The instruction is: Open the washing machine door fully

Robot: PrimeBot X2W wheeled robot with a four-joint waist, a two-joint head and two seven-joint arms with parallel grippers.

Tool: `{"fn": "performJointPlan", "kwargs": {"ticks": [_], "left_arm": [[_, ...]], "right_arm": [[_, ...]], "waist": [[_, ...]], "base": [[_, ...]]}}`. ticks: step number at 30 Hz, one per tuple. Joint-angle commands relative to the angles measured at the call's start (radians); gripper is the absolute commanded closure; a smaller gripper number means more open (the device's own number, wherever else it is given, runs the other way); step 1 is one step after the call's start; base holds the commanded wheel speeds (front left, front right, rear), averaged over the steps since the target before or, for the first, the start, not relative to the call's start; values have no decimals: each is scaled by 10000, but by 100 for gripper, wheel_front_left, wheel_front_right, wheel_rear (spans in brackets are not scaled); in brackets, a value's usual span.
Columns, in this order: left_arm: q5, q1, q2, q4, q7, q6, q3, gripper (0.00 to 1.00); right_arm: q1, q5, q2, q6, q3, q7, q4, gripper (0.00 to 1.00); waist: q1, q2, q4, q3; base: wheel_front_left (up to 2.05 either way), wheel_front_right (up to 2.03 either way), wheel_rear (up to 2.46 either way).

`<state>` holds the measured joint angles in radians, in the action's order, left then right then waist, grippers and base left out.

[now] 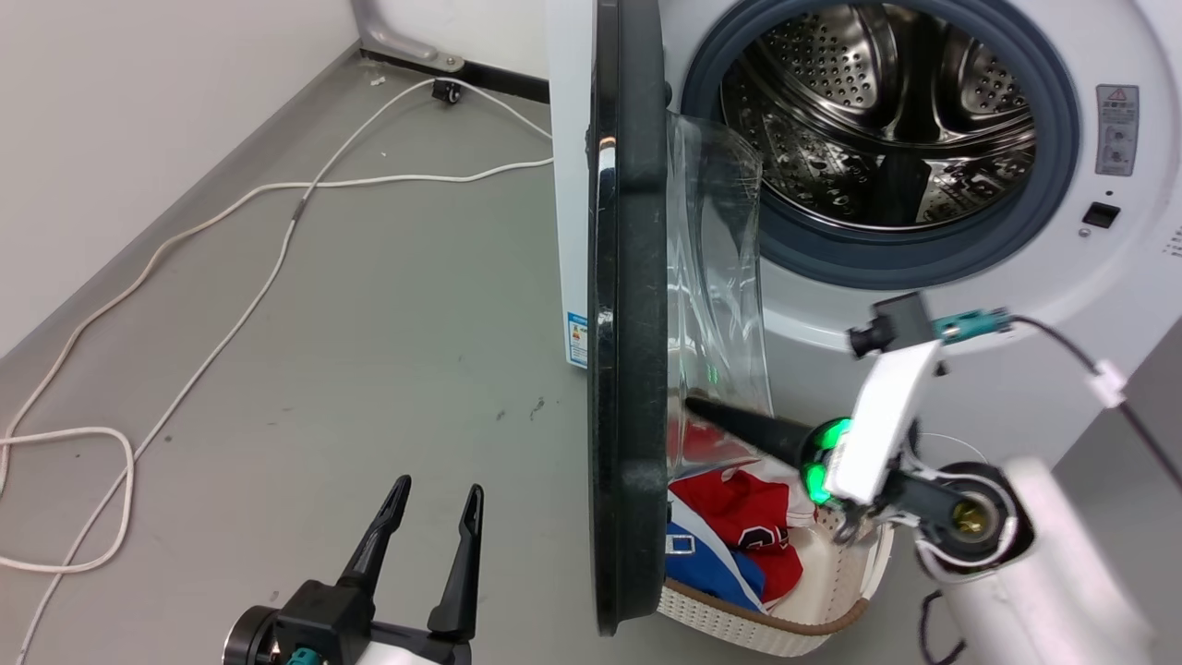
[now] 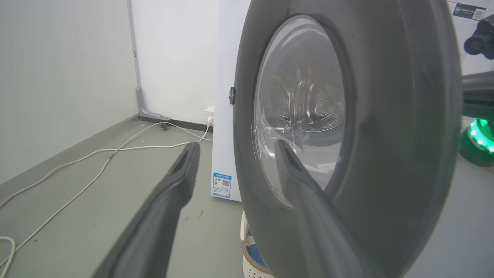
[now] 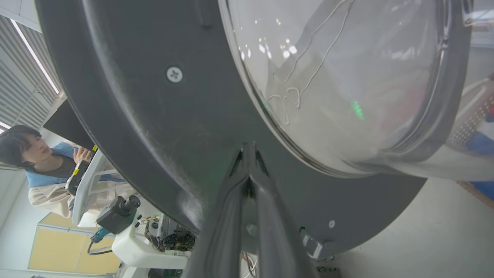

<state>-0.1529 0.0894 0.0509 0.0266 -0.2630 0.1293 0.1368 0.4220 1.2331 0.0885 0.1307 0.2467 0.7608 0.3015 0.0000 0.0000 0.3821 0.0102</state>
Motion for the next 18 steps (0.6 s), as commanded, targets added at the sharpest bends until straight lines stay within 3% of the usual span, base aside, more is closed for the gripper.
{"fn": "performJointPlan", "kwargs": {"ticks": [1, 3, 4, 11, 13, 18], "left_arm": [[29, 65, -10, 8, -27, 14, 33, 0], [55, 38, -10, 22, -27, 14, 67, 0], [-46, -42, -7, -4, -27, 13, -38, 0], [-115, -159, -8, -71, -27, 13, -343, 0], [-143, -165, -10, -101, -27, 13, -401, 0], [-160, -176, -7, -118, -27, 13, -531, 0]], "right_arm": [[44, -140, 189, 0, -57, -182, -141, 100], [-109, -446, 412, 0, -132, -678, -498, 100], [-498, -1767, 1352, -1, -63, -2130, -1346, 100], [-1311, -5151, 2788, -1, 240, -5779, -1876, 100], [-1601, -6019, 2913, -1, 109, -6767, -1875, 100], [-2652, -8059, 2513, -1, -835, -8806, -1714, 100]], "waist": [[0, 0, -38, 29], [0, 0, -109, 53], [0, 0, -294, 68], [0, 0, -651, -42], [0, 0, -735, -96], [0, 0, -889, -179]], "base": [[0, 0, 0], [0, 0, 0], [0, 0, 0], [0, 0, 0], [0, 0, 0], [0, 0, 0]]}}
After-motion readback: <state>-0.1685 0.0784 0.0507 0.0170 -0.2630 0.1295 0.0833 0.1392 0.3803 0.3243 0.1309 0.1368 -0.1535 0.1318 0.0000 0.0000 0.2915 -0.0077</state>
